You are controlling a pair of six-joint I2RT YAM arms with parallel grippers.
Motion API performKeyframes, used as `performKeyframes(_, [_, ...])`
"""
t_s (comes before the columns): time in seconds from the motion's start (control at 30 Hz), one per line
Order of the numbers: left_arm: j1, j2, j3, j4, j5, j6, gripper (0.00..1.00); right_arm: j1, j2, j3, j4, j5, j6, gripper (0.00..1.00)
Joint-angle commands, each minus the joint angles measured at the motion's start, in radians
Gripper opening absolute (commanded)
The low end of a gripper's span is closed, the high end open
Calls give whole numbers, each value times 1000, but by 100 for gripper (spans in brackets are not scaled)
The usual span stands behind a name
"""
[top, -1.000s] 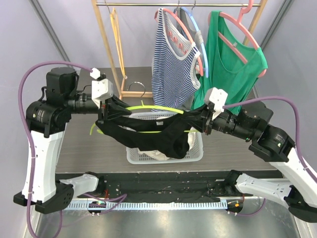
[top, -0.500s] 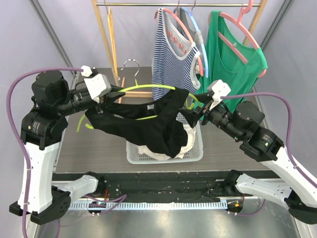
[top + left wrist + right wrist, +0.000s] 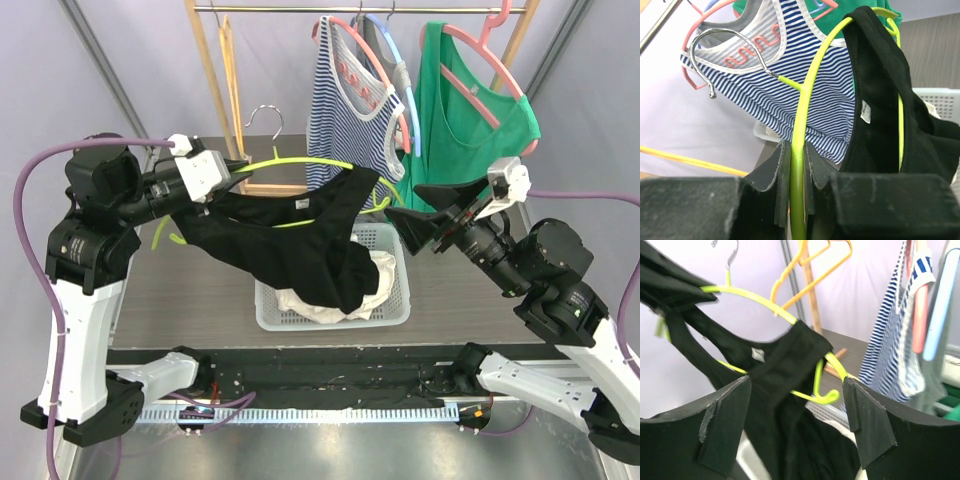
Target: Remove the tank top from the hanger
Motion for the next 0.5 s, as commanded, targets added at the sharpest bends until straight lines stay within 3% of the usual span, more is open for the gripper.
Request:
performKeyframes(0.0, [-5, -24, 23, 89, -2, 70, 4, 0, 44, 14, 108, 13, 211, 80])
performKeyframes(0.2, [-6, -48, -10, 90, 10, 148, 4, 0, 103, -30, 196, -53, 378, 72])
performKeyframes(0.47, [-6, -62, -11, 120, -10, 116, 4, 0, 130, -45, 208, -38, 435, 71])
